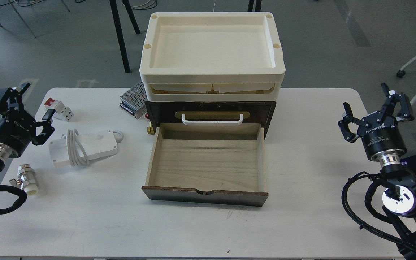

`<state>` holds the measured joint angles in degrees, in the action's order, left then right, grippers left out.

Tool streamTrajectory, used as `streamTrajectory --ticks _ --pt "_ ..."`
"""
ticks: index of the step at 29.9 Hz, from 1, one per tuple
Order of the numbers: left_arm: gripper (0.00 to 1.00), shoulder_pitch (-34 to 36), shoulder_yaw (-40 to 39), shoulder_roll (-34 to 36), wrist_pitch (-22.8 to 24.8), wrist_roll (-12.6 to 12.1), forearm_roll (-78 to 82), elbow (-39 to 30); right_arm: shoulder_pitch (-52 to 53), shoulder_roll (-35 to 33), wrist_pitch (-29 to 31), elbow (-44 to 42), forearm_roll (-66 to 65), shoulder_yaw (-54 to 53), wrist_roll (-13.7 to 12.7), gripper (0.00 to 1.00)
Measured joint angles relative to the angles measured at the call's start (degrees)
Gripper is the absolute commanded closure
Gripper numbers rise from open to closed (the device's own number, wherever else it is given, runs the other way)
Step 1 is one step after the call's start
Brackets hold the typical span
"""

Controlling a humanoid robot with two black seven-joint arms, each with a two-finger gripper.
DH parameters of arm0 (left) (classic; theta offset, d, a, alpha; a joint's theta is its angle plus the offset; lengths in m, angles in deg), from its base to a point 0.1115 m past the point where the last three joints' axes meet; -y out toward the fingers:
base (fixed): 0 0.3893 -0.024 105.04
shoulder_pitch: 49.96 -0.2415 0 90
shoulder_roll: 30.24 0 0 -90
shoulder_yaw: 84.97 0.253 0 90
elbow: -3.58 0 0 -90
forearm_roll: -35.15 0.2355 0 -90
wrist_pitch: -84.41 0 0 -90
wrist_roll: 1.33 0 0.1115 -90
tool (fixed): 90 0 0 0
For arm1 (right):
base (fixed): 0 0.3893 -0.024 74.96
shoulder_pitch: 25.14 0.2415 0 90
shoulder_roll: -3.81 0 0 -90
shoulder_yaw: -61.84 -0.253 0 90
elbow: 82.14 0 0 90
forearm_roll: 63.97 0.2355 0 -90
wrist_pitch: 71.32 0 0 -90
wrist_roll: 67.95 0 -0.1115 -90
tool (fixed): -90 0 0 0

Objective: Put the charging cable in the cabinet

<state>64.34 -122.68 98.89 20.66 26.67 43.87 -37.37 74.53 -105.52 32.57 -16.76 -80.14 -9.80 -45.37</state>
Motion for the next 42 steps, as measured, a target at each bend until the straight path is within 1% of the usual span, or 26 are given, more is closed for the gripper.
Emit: streamTrajectory --ticks 5,11,14,17,19,20,21,23,25,27,30,32,33,35,38,42 --pt "0.00 0.17 0.25 0.01 -0.41 0.00 0.13 0.22 0.00 0.00 0.00 0.00 0.00 0.00 0.00 0.01" --pt "0.00 1.32 0.07 0.82 1.56 0.00 0.24 0.16 0.00 0.00 0.00 0.00 0.00 0.00 -0.02 0.01" --pt "0.00 2.98 0.24 3.44 1.72 0.00 1.00 -0.07 0.00 0.00 0.00 0.00 0.00 0.00 -0.02 0.01" --pt "0.01 5.43 0.61 7.58 1.76 0.00 5.19 -0.59 0.00 0.00 0.00 0.00 0.00 0.00 -0.02 0.01" --pt "0.03 7.93 0.63 10.89 1.76 0.00 11.98 -0.80 0.00 0.00 0.00 0.00 0.00 0.00 -0.02 0.00" --pt "0.06 9.43 0.63 12.20 1.76 0.00 15.92 -0.86 0.00 0.00 0.01 0.00 0.00 0.00 -0.02 0.00" --pt "0.07 11.33 0.63 13.65 1.78 0.00 20.88 -0.97 0.00 0.00 0.03 0.00 0.00 0.01 -0.02 0.00" --pt "0.09 14.51 0.63 16.13 1.78 0.00 30.46 -1.39 0.00 0.00 0.06 0.00 0.00 0.01 -0.01 0.00" --pt "0.09 17.05 0.63 18.80 1.78 0.00 41.00 -3.70 0.00 0.00 0.11 0.00 0.00 0.01 0.00 0.01" --pt "0.09 18.48 0.64 21.46 -0.29 0.01 50.82 -7.14 0.00 0.00 0.15 0.00 0.00 0.01 0.00 0.00" --pt "0.09 19.33 0.67 24.11 -6.65 0.01 65.52 -11.45 0.00 0.00 0.17 0.00 0.00 0.01 0.00 0.01" --pt "0.05 19.84 0.70 24.72 -9.18 0.01 74.10 -13.07 0.00 0.00 0.19 0.00 0.00 0.01 0.00 0.01" --pt "0.04 20.17 0.71 24.83 -9.62 0.01 77.08 -13.56 0.00 0.00 0.21 0.01 0.00 0.01 0.01 0.01" --pt "0.04 20.83 0.93 24.96 -10.05 0.01 82.80 -14.49 0.00 0.00 0.25 0.00 0.00 0.01 0.02 0.01" --pt "0.04 21.23 3.35 24.82 -9.64 0.01 89.62 -15.50 0.00 0.00 0.27 0.00 0.00 0.01 0.02 0.00" --pt "0.03 21.75 9.88 22.83 -8.10 0.02 93.46 -15.87 0.00 0.00 0.33 0.00 0.00 0.01 0.02 0.01"
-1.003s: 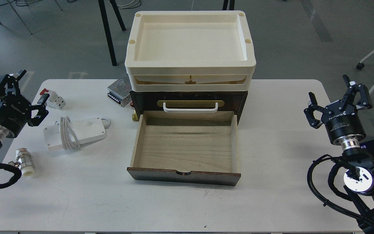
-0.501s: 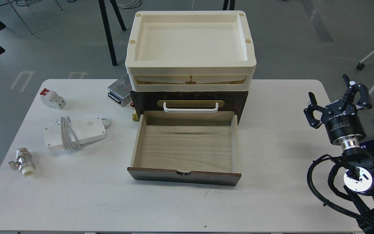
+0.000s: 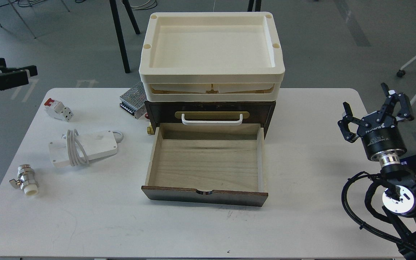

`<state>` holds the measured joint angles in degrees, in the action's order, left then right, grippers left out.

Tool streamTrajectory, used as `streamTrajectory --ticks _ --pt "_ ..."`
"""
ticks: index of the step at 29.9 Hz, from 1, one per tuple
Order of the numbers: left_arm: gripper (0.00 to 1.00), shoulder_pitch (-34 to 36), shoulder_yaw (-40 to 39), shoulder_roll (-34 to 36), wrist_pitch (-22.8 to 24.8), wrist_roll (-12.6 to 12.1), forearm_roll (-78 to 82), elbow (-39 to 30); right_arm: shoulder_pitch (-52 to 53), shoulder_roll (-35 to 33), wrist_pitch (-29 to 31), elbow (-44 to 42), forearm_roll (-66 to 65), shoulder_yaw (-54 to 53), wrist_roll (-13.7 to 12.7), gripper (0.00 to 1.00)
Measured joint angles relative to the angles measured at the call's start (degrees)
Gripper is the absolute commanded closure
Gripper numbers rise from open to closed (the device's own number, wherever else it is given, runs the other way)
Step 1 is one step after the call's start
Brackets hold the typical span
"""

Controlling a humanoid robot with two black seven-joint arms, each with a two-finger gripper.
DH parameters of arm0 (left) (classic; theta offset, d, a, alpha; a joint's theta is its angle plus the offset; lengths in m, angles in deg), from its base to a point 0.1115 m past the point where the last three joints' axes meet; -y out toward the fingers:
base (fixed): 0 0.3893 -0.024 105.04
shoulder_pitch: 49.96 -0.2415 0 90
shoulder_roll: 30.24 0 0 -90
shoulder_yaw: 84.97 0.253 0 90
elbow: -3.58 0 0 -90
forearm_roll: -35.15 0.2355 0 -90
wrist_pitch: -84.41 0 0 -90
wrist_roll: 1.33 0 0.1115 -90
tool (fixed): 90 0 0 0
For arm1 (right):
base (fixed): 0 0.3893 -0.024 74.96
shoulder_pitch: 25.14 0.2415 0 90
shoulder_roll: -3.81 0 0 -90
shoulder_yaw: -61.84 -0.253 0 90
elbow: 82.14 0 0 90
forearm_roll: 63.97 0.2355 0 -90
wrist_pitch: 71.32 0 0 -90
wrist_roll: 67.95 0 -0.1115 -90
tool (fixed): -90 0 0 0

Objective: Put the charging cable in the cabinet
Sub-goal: 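Lower the left gripper onto the white charger and grasp it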

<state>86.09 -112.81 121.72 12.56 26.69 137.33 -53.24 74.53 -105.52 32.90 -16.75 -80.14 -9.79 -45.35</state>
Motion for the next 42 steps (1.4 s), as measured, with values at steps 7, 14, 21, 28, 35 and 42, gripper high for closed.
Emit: streamTrajectory --ticks 7,14,21,28,35,42 --pt "0.02 -0.04 10.97 -4.31 0.03 0.00 0.68 0.95 0.00 -0.01 0.07 0.06 0.00 0.00 0.05 0.01" --pt "0.02 -0.48 12.53 -8.16 -0.29 -0.01 0.64 3.76 0.00 -0.04 0.11 0.10 0.00 0.00 0.08 0.01" --pt "0.02 -2.10 12.60 -13.47 -3.49 -0.02 -0.30 11.97 0.00 -0.09 0.11 0.10 0.00 -0.09 0.08 0.01" --pt "0.02 -4.54 12.47 -15.60 -4.94 -0.02 -0.55 14.36 0.00 -0.07 0.11 0.10 0.00 -0.28 0.08 0.01" --pt "0.02 -6.08 12.34 -18.34 -6.38 -0.02 -0.58 16.20 0.00 -0.01 0.11 0.10 0.00 -0.27 0.09 0.00" --pt "0.25 -6.56 12.42 -20.97 -8.32 -0.02 -0.61 19.90 -0.01 -0.07 0.11 0.10 0.00 -0.27 0.09 0.00"
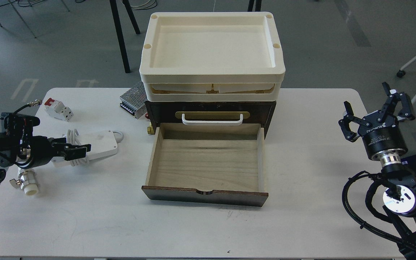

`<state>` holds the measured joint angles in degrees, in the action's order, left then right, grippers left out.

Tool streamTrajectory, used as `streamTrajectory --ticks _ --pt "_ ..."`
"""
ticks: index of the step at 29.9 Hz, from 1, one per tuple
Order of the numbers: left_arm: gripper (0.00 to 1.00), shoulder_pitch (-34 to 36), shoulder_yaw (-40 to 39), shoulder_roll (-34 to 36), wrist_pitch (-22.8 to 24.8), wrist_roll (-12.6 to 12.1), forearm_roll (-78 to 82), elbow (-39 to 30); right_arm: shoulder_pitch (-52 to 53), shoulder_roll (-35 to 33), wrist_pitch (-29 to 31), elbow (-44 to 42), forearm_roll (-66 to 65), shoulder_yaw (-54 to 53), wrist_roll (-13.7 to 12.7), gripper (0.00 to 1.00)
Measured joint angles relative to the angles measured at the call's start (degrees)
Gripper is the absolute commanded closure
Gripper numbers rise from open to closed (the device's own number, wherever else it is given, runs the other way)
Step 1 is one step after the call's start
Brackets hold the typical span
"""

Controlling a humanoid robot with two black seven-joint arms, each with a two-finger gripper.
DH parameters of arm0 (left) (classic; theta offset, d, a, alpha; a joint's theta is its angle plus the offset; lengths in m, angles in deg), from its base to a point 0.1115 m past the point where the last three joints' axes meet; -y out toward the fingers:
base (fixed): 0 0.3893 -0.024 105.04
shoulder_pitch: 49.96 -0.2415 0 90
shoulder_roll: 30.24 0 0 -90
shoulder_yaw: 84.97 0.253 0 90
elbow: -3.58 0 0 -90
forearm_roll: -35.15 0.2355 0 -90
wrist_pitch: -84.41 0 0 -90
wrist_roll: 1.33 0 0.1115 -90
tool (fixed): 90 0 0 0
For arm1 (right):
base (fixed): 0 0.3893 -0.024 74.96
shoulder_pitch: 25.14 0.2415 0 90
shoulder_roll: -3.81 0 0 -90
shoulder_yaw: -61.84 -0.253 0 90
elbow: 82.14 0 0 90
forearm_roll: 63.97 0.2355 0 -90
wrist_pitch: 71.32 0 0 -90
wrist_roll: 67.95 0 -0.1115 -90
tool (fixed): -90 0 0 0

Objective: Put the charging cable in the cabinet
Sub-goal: 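Lower the left gripper onto the white charger and grasp it, then lift the charger with cable up and over toward the cabinet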

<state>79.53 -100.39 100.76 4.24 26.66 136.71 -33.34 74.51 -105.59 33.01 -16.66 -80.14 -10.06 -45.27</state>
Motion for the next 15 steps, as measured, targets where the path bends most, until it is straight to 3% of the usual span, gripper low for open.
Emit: streamTrajectory --ticks 3,10,15 --pt "0.36 -1.09 0.15 -0.12 -2.71 0.00 0.11 0.24 0.00 0.00 0.00 -0.01 0.00 0.00 0.00 0.00" --pt "0.89 -2.11 1.40 -0.76 -6.67 0.00 0.54 2.39 -0.07 0.06 0.00 -0.01 0.00 0.00 0.00 0.01" --pt "0.98 -2.13 3.71 -0.91 -6.98 0.00 0.40 3.24 -0.08 0.07 0.00 -0.01 0.00 0.00 0.00 0.01"
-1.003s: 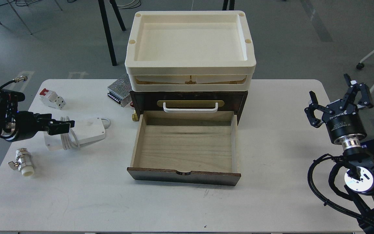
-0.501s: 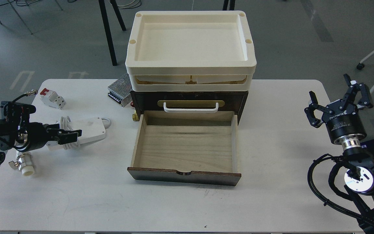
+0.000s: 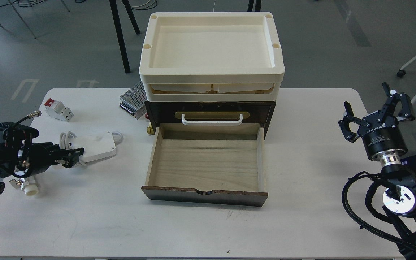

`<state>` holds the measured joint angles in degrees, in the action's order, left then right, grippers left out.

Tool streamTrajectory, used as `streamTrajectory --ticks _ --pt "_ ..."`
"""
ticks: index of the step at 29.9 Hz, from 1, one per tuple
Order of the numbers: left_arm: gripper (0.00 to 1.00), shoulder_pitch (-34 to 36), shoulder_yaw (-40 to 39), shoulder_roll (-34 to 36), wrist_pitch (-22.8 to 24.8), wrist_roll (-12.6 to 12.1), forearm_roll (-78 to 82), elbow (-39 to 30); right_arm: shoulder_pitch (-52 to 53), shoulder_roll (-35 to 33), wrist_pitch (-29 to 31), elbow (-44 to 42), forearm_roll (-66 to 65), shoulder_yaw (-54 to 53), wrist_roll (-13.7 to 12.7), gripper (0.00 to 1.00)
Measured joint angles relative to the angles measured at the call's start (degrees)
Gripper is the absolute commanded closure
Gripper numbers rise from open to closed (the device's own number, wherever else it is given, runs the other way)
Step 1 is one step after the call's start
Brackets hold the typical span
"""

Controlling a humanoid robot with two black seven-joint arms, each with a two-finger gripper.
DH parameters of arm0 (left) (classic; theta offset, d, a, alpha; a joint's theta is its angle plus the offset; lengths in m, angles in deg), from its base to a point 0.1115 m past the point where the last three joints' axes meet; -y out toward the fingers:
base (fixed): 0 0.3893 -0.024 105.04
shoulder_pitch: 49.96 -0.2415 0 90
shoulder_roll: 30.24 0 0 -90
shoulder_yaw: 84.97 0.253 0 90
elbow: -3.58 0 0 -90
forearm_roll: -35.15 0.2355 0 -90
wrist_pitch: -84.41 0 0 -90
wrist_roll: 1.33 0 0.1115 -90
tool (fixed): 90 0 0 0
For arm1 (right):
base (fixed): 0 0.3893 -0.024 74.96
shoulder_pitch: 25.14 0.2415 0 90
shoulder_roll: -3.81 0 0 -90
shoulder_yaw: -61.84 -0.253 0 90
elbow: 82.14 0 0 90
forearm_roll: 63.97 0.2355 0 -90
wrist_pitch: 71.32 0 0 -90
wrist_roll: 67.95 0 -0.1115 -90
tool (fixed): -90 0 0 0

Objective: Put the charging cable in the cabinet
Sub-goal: 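Lift the charger with cable up and over toward the cabinet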

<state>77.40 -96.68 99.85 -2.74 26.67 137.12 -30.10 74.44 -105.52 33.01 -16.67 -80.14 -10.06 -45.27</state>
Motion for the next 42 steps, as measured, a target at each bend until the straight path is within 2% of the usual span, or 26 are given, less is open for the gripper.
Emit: streamTrajectory --ticks 13,20,34,39,42 --pt "0.99 0.94 -0.47 2.40 -1.33 0.01 -6.96 -0.54 0.00 0.00 0.00 0.00 0.00 0.04 0.00 0.00" --pt "0.99 2.01 -0.94 7.39 -1.50 0.02 -13.70 -0.87 0.00 0.00 0.00 0.00 0.00 0.09 -0.01 0.01" --pt "0.99 6.98 -2.80 20.61 -0.65 0.00 -42.54 -1.19 -0.05 0.00 0.00 0.00 0.00 0.10 -0.04 0.00" --pt "0.99 7.23 -7.19 24.62 2.83 0.00 -51.98 -1.12 -0.05 0.00 0.00 0.00 0.00 0.10 -0.04 0.01" --pt "0.99 8.40 -11.87 26.96 6.99 -0.01 -56.33 -1.19 -0.05 0.00 0.00 -0.05 0.00 0.10 -0.04 0.01"
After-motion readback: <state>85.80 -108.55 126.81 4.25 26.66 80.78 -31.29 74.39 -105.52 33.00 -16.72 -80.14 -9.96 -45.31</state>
